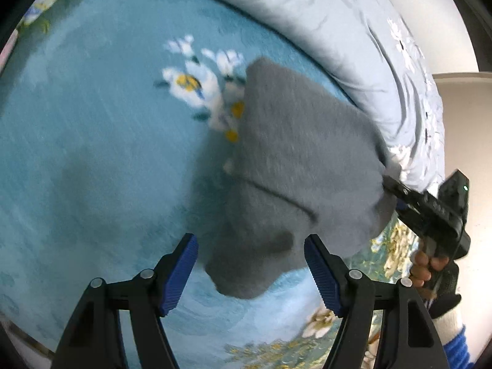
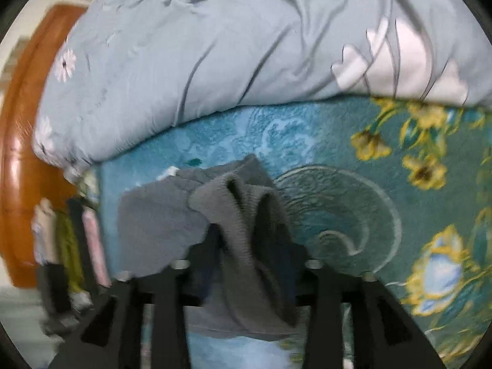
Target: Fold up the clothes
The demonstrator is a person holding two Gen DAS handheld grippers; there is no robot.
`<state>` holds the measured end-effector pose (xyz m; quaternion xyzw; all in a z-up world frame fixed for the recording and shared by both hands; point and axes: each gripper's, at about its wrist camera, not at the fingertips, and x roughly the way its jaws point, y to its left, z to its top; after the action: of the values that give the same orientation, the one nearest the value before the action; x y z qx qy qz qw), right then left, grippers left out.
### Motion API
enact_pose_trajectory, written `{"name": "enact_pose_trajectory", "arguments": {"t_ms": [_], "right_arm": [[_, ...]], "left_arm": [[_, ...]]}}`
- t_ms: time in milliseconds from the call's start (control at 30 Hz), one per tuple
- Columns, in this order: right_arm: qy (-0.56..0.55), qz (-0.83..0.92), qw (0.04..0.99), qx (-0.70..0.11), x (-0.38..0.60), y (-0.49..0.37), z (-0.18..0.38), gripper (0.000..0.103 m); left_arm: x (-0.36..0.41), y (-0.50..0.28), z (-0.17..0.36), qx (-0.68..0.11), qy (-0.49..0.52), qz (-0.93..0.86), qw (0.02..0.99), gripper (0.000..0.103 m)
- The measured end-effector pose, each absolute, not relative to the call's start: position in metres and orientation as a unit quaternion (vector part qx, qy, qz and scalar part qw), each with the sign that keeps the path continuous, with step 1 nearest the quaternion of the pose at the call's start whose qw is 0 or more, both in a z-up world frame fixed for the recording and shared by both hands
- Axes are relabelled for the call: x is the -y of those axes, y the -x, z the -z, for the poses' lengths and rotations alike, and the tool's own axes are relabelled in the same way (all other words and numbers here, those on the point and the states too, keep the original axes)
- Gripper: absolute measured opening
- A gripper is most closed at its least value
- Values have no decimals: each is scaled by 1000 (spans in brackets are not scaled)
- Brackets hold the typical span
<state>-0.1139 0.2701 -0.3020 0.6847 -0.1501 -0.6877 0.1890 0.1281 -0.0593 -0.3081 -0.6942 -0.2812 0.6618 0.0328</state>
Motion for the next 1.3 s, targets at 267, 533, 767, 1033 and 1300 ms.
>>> {"name": "enact_pose_trajectory", "arguments": {"t_ms": [267, 533, 767, 1033, 1300], "right_arm": [[-681, 679, 207, 181, -291, 109, 320, 59], [-687, 615, 267, 279, -304, 116, 357, 59], [-679, 592, 296, 318, -301, 120, 375, 59], [-675, 583, 290, 346, -305, 115, 373, 53], [-668, 594, 257, 366, -291, 104, 352, 35]], "left_arm": [[66, -91, 329, 292, 693, -658, 42, 75], [57, -64, 356, 322, 691, -634, 135, 75], [51, -54, 370, 325, 694, -621, 167, 75], [55, -73, 354, 317, 691, -629, 159, 68], [47, -82, 326, 295, 687, -650, 138, 34]]}}
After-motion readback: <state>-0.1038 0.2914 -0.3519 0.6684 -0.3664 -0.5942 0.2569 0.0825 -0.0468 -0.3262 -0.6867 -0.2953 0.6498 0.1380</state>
